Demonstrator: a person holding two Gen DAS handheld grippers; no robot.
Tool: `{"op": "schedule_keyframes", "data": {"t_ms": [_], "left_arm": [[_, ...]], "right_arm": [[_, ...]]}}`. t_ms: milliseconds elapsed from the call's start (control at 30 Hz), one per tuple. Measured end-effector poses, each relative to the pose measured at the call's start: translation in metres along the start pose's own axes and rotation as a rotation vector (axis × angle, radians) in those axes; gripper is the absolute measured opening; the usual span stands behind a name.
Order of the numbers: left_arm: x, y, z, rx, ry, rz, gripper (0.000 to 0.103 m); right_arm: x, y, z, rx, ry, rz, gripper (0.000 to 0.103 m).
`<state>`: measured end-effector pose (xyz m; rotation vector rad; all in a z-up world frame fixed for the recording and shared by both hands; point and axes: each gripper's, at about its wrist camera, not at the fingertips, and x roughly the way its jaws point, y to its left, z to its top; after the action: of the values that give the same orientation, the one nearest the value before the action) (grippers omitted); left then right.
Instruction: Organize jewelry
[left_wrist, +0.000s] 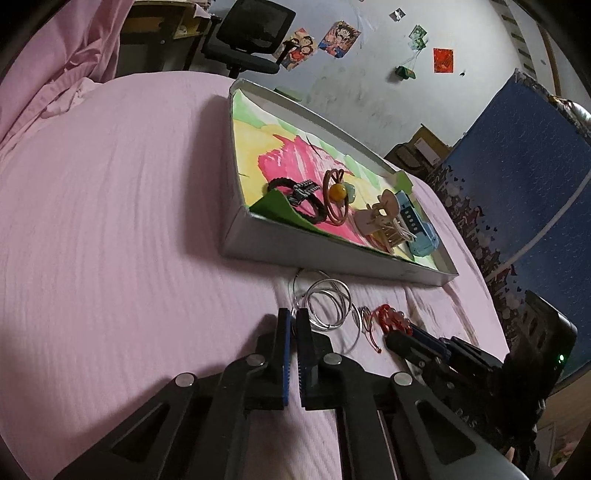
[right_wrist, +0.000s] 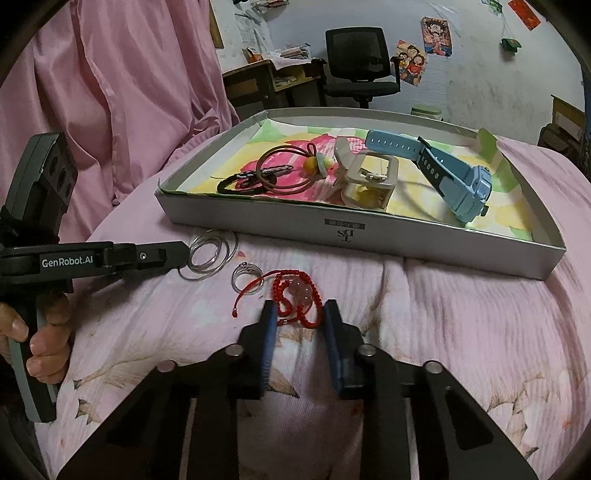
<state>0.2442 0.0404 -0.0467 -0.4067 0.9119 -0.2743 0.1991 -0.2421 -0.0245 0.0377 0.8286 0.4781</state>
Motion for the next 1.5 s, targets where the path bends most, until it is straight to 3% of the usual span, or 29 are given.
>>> {"op": "schedule_keyframes", "data": {"t_ms": [267,867,1000,1200,1500], "left_arm": [[-0.01,-0.002,-0.012,0.008,-0.042,-0.039,0.003],[-0.038,-0.011,-0.051,0.035,-0.094,-0.086,0.002],[-0.052,-0.017,-0.06,0.054,-0.135,-0.084,0.002],[-0.065,-0.039,-0.059,0.147,-0.173,-0.065,0.002],[-0.073,-0.034,-0.052,0.111,-0.199,-0.052,0.002]], "right_arm": [[-0.005,0.001,-0.005,0.01,-0.021,0.008,0.007],[-0.021,-0.009,-0.02,0.098,-0.067,0.047,0.006],[-0.022,-0.009,-0.023,0.102,-0.069,0.047,0.006],[-0.021,-0.01,-0.024,0.103,-0.068,0.048,0.006],[-0.021,-0.012,-0.024,0.112,-0.074,0.055,0.006]]}}
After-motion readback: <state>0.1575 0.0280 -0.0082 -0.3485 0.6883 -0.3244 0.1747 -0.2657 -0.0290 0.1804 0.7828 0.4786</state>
